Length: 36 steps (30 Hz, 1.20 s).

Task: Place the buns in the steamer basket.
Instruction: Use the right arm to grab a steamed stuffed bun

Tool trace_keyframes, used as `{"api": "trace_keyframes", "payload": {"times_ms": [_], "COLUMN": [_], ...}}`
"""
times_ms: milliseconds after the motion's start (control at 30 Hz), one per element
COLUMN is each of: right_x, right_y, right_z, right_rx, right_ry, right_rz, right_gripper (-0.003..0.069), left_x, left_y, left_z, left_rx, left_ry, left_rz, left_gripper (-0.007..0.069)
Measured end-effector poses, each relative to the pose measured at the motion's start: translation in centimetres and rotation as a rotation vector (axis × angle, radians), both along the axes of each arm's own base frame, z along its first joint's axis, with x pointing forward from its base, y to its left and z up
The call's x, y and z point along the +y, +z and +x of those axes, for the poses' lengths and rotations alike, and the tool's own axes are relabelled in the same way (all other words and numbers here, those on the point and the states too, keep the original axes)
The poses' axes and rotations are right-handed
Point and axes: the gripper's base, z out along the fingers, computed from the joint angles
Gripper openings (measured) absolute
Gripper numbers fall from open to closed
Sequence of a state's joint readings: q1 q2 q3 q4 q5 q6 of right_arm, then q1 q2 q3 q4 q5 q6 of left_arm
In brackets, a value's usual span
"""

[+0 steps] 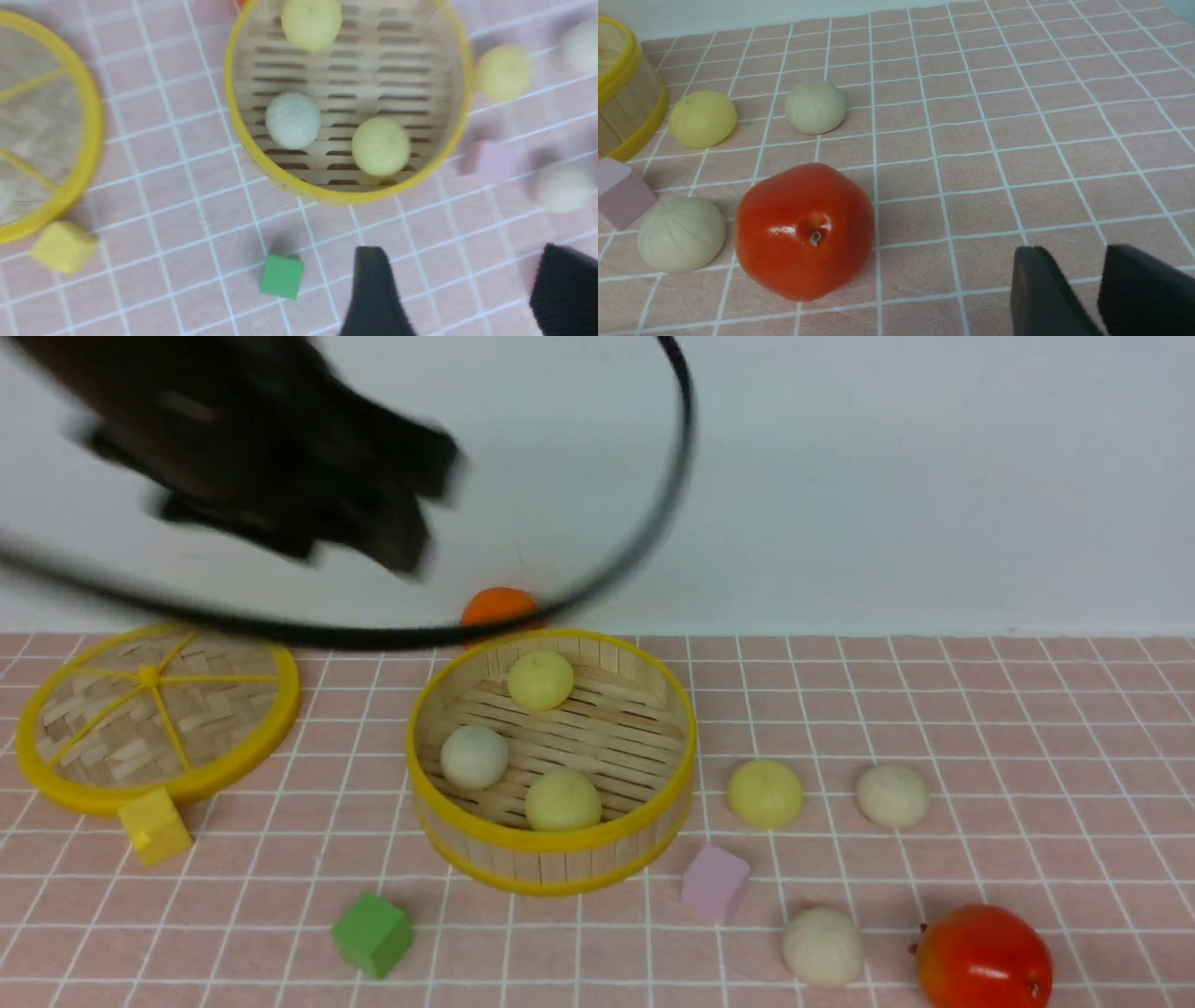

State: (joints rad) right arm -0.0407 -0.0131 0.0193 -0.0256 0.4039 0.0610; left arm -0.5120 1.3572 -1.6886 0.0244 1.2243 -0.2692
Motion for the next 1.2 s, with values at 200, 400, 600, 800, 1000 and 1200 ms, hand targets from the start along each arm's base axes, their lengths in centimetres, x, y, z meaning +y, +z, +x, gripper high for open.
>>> {"api": "trace_keyframes", "payload": {"times_ms": [200, 400, 600, 800, 1000, 1200], "right_x": [0.0, 0.0, 0.0, 0.0, 0.0, 0.0], "right_y": [0.0, 0.0, 0.0, 0.0, 0.0, 0.0], "right_z": [0.0, 0.0, 0.0, 0.0, 0.0, 0.0], "right_rx": [0.000, 0.000, 0.000, 0.000, 0.000, 0.000], "right_ry": [0.000, 0.000, 0.000, 0.000, 0.000, 0.000], "right_rz": [0.000, 0.000, 0.000, 0.000, 0.000, 0.000], "right_gripper": [0.0239, 0.0239, 0.0239, 0.0239, 0.0239, 0.0239], "left_x": [6.5, 10.6, 10.2, 9.0, 8.8, 9.1], "left_y": [2.7, -3.4, -10.0, -10.8, -10.8, -10.7], "left_z": [-11.5, -18.9, -18.1, -16.5, -16.4, -15.6], "left_rx": [-0.180, -0.179, -0.074, -0.037, -0.025, -0.127], "left_ry": [0.019, 0.083, 0.116, 0.115, 0.115, 0.137], "left_rz": [-0.129, -0.217, -0.191, -0.222, -0.227, -0.204], "left_gripper": [0.0226, 0.0013, 0.0013, 0.0013, 0.0013, 0.0013]}}
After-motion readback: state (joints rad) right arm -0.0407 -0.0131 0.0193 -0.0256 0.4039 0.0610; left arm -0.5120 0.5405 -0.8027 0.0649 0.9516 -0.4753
